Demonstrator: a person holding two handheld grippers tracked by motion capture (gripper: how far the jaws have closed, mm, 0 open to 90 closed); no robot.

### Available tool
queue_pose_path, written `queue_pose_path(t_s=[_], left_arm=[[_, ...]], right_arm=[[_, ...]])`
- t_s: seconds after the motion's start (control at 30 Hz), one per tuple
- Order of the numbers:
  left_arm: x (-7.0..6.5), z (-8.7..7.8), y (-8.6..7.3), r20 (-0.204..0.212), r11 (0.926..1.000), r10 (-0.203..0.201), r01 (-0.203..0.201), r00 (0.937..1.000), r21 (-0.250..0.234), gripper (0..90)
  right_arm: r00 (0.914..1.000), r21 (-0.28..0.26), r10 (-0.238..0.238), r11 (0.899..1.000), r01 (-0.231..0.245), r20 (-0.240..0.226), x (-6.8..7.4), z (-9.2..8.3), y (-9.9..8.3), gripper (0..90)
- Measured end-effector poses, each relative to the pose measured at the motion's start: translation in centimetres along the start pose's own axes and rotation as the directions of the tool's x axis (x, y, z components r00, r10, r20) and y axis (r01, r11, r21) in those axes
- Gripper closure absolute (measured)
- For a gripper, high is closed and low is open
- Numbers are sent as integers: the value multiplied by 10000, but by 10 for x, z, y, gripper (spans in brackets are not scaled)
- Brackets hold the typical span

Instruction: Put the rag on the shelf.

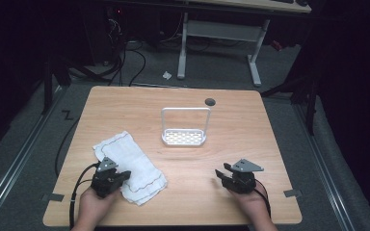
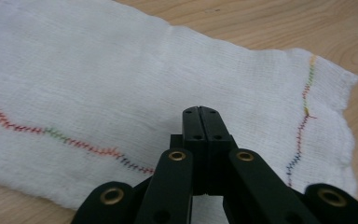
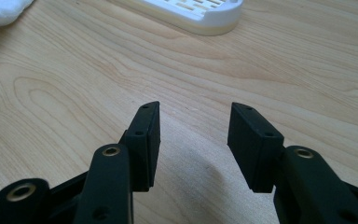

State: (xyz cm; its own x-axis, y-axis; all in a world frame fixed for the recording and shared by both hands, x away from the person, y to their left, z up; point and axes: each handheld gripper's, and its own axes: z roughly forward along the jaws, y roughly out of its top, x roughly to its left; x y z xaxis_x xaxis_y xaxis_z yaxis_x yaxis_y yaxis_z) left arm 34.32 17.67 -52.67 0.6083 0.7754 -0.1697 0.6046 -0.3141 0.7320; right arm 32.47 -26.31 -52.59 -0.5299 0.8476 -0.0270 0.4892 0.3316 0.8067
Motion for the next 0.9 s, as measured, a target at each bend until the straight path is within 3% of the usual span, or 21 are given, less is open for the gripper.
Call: queue_pose_path(t_s=[0.07,0.2,0.37,0.53,0.57,0.7,0.87,0.9], left_arm=[[-3,4,-1,81,9997,65,-67,9999,216,900],[-5,6,-3,224,9998,-54,50,9997,188,900],[-16,9,-2,492,9991,316,-330,9983,267,900],[-32,14,-2,973,9963,742,-781,9925,367,900],[-41,16,-2,1149,9939,979,-1031,9885,397,900],[-53,19,-2,1239,9898,1321,-1376,9835,372,900],[-56,20,-2,1285,9876,1459,-1520,9809,393,900],[-56,20,-2,1305,9874,1473,-1536,9804,393,900]], right_arm=[[10000,24,-15,10000,15,-37,1,1,0,544],[9996,137,-167,9998,171,-245,6,4,0,544],[9981,223,-368,9990,379,-500,16,7,1,544],[9952,385,-683,9967,711,-695,26,12,3,544],[9929,406,-729,9962,770,-943,33,15,5,559],[9838,328,-807,9957,870,-1600,50,20,19,629],[9699,224,-1386,9890,1460,-2000,71,28,37,677],[9623,87,-1433,9887,1494,-2312,79,35,47,744]])
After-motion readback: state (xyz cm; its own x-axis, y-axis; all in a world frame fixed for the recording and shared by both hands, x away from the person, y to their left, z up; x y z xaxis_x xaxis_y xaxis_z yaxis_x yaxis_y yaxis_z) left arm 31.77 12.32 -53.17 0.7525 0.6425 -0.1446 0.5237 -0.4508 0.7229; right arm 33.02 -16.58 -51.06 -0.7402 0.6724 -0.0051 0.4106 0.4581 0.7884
